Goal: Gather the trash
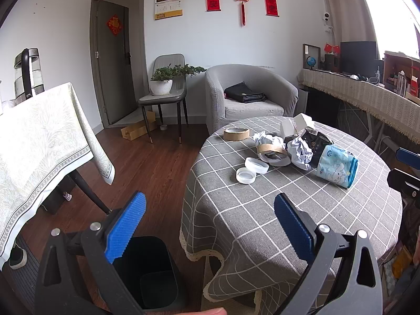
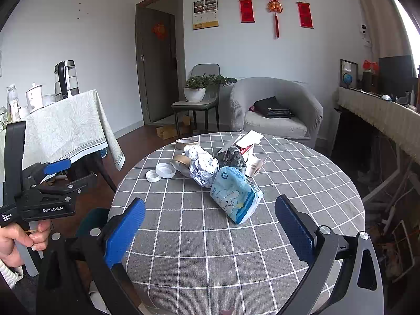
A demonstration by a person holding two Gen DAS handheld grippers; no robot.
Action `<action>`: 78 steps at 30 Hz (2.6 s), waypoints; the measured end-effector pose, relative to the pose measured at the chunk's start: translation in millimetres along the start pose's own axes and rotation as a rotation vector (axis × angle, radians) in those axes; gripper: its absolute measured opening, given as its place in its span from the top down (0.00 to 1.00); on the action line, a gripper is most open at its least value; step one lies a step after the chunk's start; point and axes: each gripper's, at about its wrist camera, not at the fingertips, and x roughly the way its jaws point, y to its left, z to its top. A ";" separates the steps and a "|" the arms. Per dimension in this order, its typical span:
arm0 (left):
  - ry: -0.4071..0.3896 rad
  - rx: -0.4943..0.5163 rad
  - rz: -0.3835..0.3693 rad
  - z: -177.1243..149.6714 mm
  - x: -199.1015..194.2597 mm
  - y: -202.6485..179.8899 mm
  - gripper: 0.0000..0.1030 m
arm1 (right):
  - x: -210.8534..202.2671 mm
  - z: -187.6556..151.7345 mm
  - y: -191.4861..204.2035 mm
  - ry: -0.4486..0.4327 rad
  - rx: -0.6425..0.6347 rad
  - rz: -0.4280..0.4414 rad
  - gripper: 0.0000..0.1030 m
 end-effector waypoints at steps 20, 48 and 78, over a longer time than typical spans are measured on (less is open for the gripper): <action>-0.001 0.002 0.003 1.1 -0.5 -2.5 0.03 | 0.6 -1.5 0.0 0.010 -0.008 -0.006 0.03; 0.002 0.002 0.000 0.5 -0.5 -1.3 0.03 | 0.5 0.2 0.6 0.012 -0.008 -0.001 0.03; 0.003 0.001 0.001 0.5 -0.4 -2.0 0.03 | 1.6 -0.6 1.6 0.012 -0.002 -0.001 0.03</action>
